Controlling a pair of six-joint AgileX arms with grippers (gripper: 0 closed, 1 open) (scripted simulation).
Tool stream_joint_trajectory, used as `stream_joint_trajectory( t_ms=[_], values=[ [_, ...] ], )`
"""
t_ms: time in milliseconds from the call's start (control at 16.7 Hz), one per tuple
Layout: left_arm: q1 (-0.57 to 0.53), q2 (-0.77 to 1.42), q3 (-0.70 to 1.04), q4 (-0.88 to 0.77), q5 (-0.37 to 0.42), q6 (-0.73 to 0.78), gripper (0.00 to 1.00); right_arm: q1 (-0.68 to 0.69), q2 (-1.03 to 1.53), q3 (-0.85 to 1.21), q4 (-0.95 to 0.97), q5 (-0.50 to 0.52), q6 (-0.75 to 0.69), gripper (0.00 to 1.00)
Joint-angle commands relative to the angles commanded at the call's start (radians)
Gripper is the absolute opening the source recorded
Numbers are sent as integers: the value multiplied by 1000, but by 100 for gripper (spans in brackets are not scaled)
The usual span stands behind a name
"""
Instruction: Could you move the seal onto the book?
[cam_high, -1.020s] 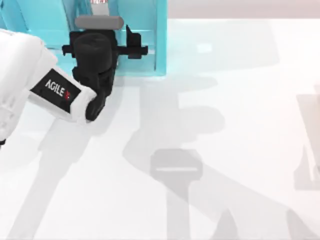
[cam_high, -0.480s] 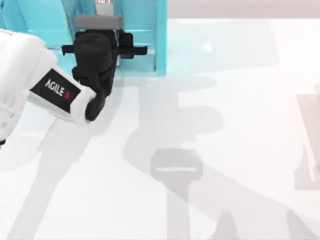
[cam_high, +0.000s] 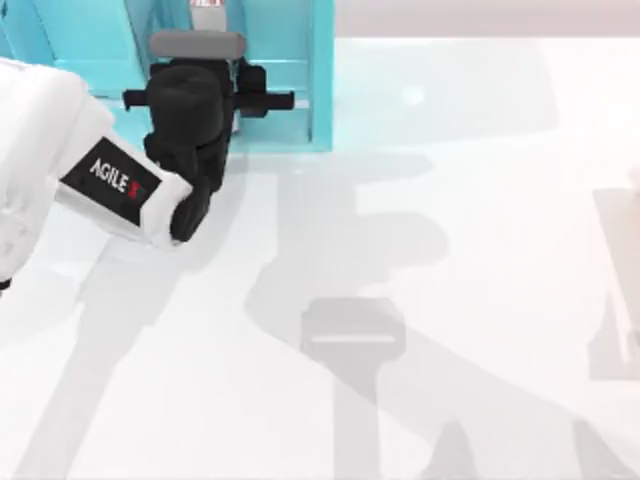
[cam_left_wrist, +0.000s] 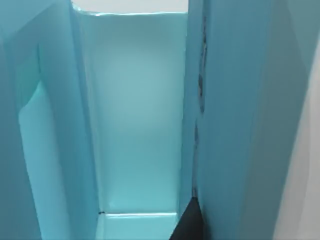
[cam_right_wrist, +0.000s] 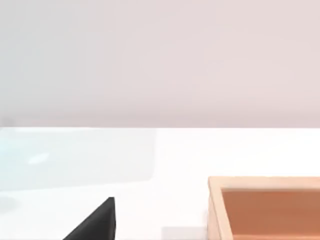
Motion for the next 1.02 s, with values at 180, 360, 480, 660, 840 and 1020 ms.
stream_joint_trajectory(
  t_ms=[180, 360, 480, 660, 840, 1020],
  values=[
    [-12, -36, -17, -23, -8, -2, 0, 0, 0, 0, 0, 0, 0, 100],
    [-47, -167, -78, -106, -39, -6, 0, 0, 0, 0, 0, 0, 0, 100],
    [-78, -306, -137, -185, -70, -9, 0, 0, 0, 0, 0, 0, 0, 100],
    [-130, -564, -238, -321, -127, -15, 0, 0, 0, 0, 0, 0, 0, 100],
    [-182, -814, -337, -455, -186, -20, 0, 0, 0, 0, 0, 0, 0, 100],
    [-225, -991, -416, -564, -236, -24, 0, 0, 0, 0, 0, 0, 0, 100]
  ],
)
